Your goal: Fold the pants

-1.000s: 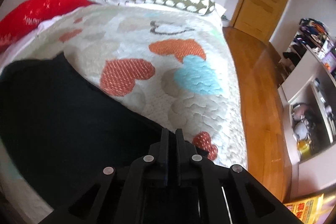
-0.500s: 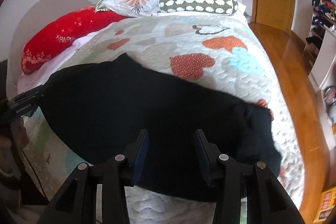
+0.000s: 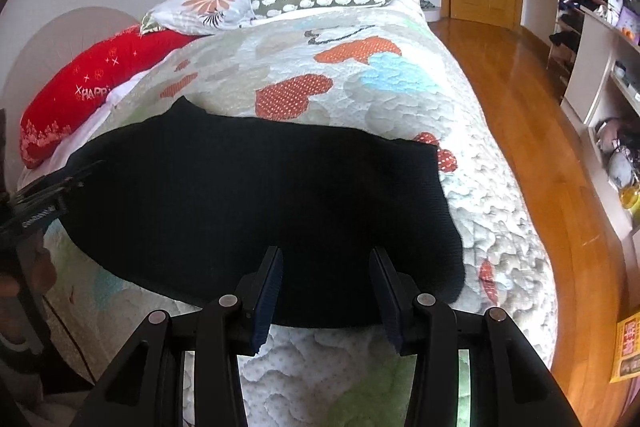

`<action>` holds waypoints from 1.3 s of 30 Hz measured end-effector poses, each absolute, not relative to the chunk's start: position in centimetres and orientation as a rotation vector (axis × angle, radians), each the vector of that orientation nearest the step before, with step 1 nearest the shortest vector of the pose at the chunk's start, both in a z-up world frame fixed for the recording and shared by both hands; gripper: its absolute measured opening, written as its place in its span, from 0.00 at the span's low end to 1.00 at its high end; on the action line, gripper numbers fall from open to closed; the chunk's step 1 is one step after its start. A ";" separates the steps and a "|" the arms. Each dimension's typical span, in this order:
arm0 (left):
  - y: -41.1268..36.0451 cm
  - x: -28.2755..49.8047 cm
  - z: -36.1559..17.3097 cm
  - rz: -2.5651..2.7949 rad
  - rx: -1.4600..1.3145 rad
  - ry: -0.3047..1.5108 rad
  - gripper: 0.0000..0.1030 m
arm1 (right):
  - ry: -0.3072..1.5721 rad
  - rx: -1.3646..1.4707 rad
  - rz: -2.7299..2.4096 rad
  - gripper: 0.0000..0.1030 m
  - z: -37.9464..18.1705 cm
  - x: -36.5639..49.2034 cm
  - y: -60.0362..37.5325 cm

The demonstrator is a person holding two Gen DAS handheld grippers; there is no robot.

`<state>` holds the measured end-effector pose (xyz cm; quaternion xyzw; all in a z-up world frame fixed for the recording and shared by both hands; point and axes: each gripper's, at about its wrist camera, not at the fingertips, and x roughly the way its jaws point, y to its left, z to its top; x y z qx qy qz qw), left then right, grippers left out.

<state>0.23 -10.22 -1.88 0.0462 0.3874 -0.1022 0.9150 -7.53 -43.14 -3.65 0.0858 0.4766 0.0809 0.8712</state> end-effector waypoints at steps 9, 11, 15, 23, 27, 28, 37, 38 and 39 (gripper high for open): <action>-14.6 1.4 -2.7 -0.269 0.143 0.813 0.69 | 0.967 0.191 0.182 0.42 -2.7 -9.0 -44.0; -15.2 1.5 -2.8 -0.277 0.150 0.816 0.69 | 0.962 0.193 0.184 0.42 -2.5 -9.2 -44.1; -16.5 1.8 -3.0 -0.297 0.167 0.820 0.69 | 0.944 0.213 0.190 0.43 -1.9 -10.0 -44.5; -18.6 2.2 -3.1 -0.329 0.190 0.824 0.69 | 0.965 0.250 0.194 0.45 -1.8 -11.8 -45.7; -19.9 2.7 -2.7 -0.367 0.207 0.822 0.69 | 0.984 0.270 0.190 0.45 -2.6 -12.7 -46.3; -20.4 2.9 -2.5 -0.391 0.210 0.826 0.69 | 0.987 0.281 0.179 0.45 -2.9 -12.8 -46.6; -25.3 5.7 -2.4 -0.617 0.235 0.895 0.69 | 0.950 0.431 0.209 0.59 -4.6 -11.8 -48.2; -25.9 5.9 -2.5 -0.640 0.246 0.901 0.69 | 0.950 0.448 0.209 0.63 -4.8 -11.7 -48.2; -26.7 6.2 -2.7 -0.653 0.263 0.905 0.69 | 0.948 0.465 0.209 0.63 -5.0 -11.4 -48.2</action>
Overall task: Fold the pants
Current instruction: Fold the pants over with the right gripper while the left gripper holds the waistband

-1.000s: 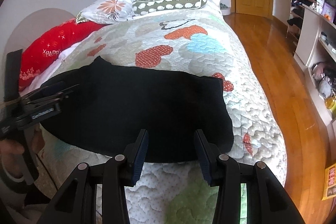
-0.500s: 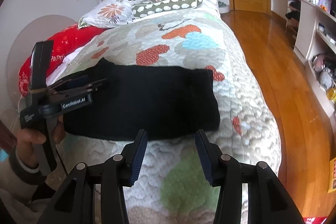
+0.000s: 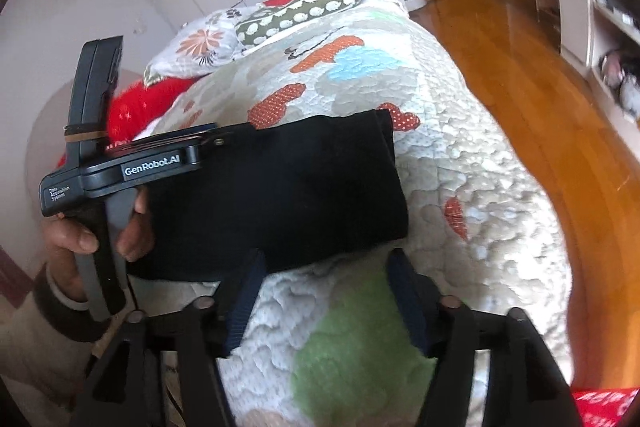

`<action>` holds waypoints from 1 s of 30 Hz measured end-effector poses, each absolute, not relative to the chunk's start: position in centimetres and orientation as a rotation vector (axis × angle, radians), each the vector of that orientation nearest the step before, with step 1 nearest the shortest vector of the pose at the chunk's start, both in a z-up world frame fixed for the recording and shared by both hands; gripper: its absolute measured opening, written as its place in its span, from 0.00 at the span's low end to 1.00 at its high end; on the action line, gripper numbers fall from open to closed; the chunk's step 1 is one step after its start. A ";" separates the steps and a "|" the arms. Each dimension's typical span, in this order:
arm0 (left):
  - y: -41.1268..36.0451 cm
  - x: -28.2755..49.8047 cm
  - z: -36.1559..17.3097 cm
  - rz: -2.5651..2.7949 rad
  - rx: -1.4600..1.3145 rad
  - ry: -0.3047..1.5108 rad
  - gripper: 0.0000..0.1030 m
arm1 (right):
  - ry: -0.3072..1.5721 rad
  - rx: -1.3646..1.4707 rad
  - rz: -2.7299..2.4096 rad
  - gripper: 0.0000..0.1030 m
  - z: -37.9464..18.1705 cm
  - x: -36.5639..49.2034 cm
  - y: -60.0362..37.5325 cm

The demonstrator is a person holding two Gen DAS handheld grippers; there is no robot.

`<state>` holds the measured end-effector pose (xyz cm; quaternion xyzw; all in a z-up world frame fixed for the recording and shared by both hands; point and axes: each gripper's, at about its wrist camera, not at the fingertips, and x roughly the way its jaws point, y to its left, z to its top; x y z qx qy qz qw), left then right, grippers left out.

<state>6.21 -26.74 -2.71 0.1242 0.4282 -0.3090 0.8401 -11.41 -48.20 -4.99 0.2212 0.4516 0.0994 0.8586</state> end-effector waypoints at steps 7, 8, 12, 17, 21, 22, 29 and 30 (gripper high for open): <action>-31.3 8.0 -4.5 -0.780 0.341 0.968 0.69 | 0.930 0.491 0.207 0.65 -5.8 -10.2 -48.2; -31.6 8.3 -4.7 -0.787 0.343 0.973 0.69 | 0.927 0.494 0.207 0.65 -6.0 -10.0 -48.3; -32.4 9.6 -5.2 -0.820 0.325 0.997 0.69 | 0.909 0.514 0.205 0.67 -6.4 -9.5 -48.6; -32.7 10.5 -5.5 -0.833 0.285 0.998 0.69 | 0.882 0.560 0.174 0.71 -7.2 -8.1 -48.7; -32.7 10.5 -5.4 -0.820 0.279 0.981 0.69 | 0.856 0.630 0.123 0.55 -7.8 -6.9 -49.3; -32.5 10.6 -5.4 -0.816 0.269 0.985 0.69 | 0.863 0.618 0.106 0.40 -7.8 -6.7 -49.4; -25.9 11.1 -1.8 -0.729 0.108 0.967 0.69 | 0.791 0.538 0.218 0.21 -3.6 -5.7 -47.0; -23.7 11.3 -1.3 -0.707 0.071 0.964 0.69 | 0.772 0.526 0.248 0.21 -2.6 -5.4 -46.2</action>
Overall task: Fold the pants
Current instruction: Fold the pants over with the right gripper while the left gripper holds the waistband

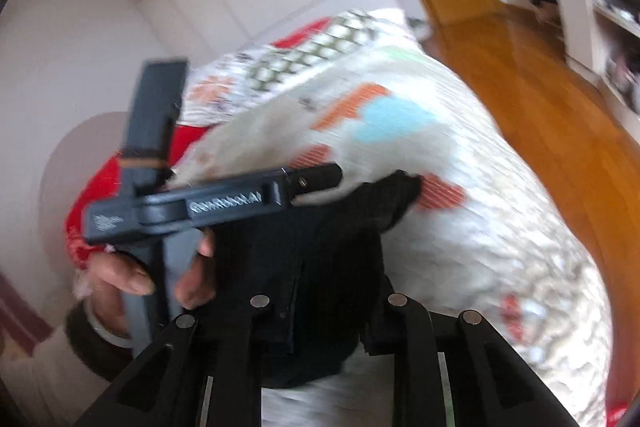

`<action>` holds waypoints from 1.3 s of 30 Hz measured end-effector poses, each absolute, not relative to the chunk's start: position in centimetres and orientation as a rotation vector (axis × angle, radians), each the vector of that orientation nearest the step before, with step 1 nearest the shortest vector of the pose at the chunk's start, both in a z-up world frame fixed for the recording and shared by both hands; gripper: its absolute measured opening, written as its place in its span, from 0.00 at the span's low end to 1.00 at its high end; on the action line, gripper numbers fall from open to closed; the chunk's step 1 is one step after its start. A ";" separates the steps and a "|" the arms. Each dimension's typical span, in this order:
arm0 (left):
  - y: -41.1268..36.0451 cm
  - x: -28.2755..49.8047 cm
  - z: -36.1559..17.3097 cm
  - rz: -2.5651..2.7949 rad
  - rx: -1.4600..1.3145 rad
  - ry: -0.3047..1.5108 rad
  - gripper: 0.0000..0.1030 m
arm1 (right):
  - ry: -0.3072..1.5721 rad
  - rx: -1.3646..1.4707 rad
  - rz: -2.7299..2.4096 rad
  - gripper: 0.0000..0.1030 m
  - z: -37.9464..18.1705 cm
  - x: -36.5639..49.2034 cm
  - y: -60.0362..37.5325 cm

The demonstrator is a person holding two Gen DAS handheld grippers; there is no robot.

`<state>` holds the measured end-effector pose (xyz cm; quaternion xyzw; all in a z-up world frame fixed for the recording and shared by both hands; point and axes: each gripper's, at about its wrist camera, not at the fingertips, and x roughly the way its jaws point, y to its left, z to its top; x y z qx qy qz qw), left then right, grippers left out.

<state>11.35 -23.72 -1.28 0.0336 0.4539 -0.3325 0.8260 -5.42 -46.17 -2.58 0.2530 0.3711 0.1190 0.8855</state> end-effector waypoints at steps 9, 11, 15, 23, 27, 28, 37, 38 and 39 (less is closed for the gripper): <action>-11.6 10.9 -1.9 -0.538 -0.109 1.008 0.69 | 0.923 0.422 0.511 0.49 -4.0 -2.1 -34.7; -10.2 10.0 -2.3 -0.531 -0.139 1.014 0.69 | 0.919 0.384 0.561 0.49 -3.6 -3.0 -33.7; -9.9 8.5 -2.8 -0.543 -0.169 1.037 0.69 | 0.868 0.332 0.515 0.49 -2.0 -4.8 -35.9; -15.7 5.1 -4.6 -0.549 -0.036 1.056 0.69 | 0.932 0.453 0.375 0.49 -5.1 -4.5 -40.9; -17.4 4.2 -4.0 -0.599 0.004 1.057 0.23 | 0.922 0.458 0.345 0.49 -4.6 -5.0 -42.1; -17.1 4.3 -3.7 -0.601 -0.006 1.056 0.21 | 0.914 0.450 0.345 0.49 -4.1 -5.4 -42.2; -10.4 5.0 -0.6 -0.496 -0.050 0.985 0.14 | 0.824 0.269 0.403 0.48 0.2 -4.7 -37.3; -10.3 5.0 -1.0 -0.486 -0.045 0.993 0.14 | 0.830 0.244 0.418 0.44 0.1 -4.4 -36.2; -10.3 5.2 -1.5 -0.482 -0.039 1.006 0.14 | 0.832 0.223 0.441 0.42 -0.2 -3.9 -35.0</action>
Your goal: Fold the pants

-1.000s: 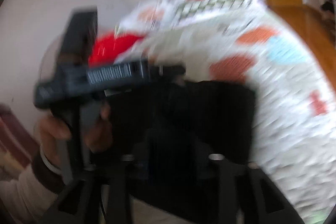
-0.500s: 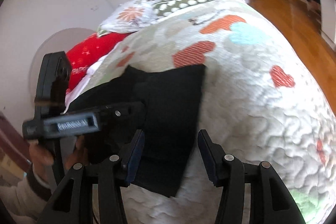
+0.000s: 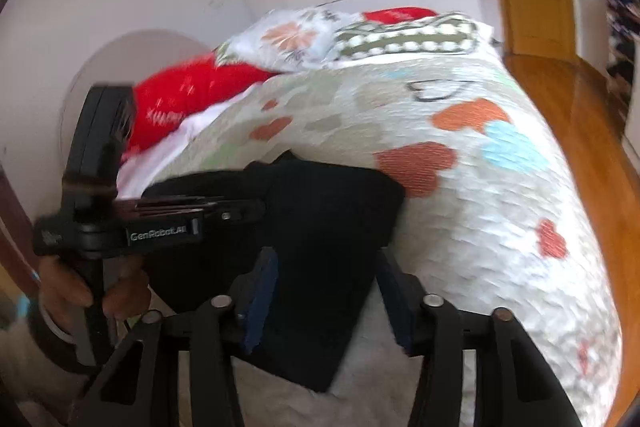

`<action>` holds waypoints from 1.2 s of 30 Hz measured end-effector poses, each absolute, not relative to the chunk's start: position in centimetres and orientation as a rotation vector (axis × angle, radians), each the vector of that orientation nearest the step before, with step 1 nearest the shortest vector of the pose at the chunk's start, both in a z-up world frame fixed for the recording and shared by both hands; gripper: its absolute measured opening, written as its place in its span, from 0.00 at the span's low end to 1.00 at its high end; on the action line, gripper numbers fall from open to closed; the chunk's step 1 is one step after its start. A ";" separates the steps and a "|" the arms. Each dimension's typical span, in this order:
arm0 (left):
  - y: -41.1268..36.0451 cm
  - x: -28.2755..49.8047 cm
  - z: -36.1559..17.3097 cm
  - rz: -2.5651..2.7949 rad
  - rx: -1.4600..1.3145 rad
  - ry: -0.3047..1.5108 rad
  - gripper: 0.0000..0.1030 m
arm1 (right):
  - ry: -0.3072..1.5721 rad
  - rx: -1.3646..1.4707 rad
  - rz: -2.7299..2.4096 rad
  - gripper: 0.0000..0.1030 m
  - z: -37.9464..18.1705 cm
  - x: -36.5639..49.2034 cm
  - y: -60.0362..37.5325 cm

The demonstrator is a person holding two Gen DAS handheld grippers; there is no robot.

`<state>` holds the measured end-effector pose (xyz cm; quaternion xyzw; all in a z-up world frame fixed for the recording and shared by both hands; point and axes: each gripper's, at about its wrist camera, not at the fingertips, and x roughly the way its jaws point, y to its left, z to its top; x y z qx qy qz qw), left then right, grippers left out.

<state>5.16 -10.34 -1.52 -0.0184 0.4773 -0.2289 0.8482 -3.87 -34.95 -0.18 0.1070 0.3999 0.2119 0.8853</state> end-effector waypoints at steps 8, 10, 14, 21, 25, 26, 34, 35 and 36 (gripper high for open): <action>-9.5 4.2 -3.1 -0.422 -0.062 1.013 0.25 | 0.968 0.113 0.409 0.39 -4.6 -2.0 -31.3; -9.2 3.7 -2.7 -0.390 -0.042 0.996 0.40 | 0.957 0.125 0.417 0.39 -3.6 -2.3 -31.7; -8.1 3.0 -2.3 -0.340 -0.025 0.970 0.42 | 0.924 0.132 0.425 0.39 -2.1 -2.7 -31.9; -5.8 1.6 -1.8 -0.261 -0.012 0.932 0.42 | 0.904 0.090 0.379 0.39 -2.6 0.1 -29.2; -5.5 0.9 -1.9 -0.239 0.001 0.930 0.42 | 0.972 0.060 0.408 0.39 -4.8 2.6 -27.0; -5.5 0.8 -1.9 -0.233 0.005 0.926 0.42 | 0.966 0.044 0.403 0.39 -4.7 2.7 -26.7; -5.1 0.3 -1.8 -0.214 0.007 0.906 0.42 | 0.954 0.059 0.394 0.39 -2.7 0.8 -28.0; -5.0 0.3 -1.8 -0.213 0.003 0.905 0.42 | 0.952 0.055 0.399 0.39 -2.5 0.1 -28.1; -4.9 0.3 -1.8 -0.210 -0.002 0.906 0.42 | 0.950 0.053 0.401 0.39 -2.4 -0.3 -28.1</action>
